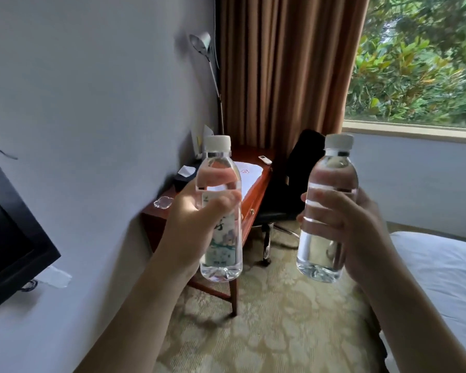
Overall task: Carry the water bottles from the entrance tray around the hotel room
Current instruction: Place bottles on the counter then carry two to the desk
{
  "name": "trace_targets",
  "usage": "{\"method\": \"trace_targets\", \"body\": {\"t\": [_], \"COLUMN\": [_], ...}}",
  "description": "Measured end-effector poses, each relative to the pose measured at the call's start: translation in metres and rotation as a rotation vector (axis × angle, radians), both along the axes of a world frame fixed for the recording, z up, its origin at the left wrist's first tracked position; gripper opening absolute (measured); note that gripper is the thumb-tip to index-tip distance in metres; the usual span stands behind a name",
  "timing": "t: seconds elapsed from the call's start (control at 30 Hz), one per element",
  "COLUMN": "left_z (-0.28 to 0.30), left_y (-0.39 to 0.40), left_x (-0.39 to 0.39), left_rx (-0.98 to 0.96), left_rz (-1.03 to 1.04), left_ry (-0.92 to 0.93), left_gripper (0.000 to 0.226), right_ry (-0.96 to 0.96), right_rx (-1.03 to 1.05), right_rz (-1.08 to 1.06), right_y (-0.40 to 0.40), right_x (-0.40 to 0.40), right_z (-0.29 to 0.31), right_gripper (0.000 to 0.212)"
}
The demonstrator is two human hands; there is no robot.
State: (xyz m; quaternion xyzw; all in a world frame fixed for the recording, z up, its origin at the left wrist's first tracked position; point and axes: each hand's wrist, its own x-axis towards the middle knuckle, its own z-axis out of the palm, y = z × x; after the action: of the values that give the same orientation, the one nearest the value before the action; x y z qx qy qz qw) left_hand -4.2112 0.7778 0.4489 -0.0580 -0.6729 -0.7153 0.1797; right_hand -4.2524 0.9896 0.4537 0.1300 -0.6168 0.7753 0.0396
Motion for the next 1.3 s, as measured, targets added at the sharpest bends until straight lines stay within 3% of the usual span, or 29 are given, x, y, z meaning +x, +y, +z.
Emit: {"method": "trace_targets", "body": {"t": [0.4, 0.67, 0.93, 1.13, 1.3], "left_z": [-0.024, -0.03, -0.046, -0.052, -0.064], "left_y": [-0.031, -0.054, -0.071, -0.072, -0.08], "left_x": [-0.281, -0.402, -0.483, -0.515, -0.515], "left_rx": [0.141, 0.091, -0.006, 0.081, 0.101], "left_rz": [-0.03, 0.054, 0.384, 0.705, 0.899], "left_ry": [0.011, -0.048, -0.071, -0.076, -0.105], "left_gripper": [0.049, 0.056, 0.048, 0.022, 0.043], "right_ry": [-0.059, -0.063, -0.063, -0.056, -0.071], "right_rx": [0.057, 0.031, 0.052, 0.11, 0.131], "right_rz": [-0.036, 0.054, 0.298, 0.593, 0.799], "right_y": [-0.036, -0.061, -0.101, -0.144, -0.187], "right_x": [-0.262, -0.401, -0.546, -0.629, -0.656], "right_z": [-0.018, -0.028, -0.055, -0.063, -0.083], "right_gripper": [0.028, 0.025, 0.024, 0.033, 0.03]}}
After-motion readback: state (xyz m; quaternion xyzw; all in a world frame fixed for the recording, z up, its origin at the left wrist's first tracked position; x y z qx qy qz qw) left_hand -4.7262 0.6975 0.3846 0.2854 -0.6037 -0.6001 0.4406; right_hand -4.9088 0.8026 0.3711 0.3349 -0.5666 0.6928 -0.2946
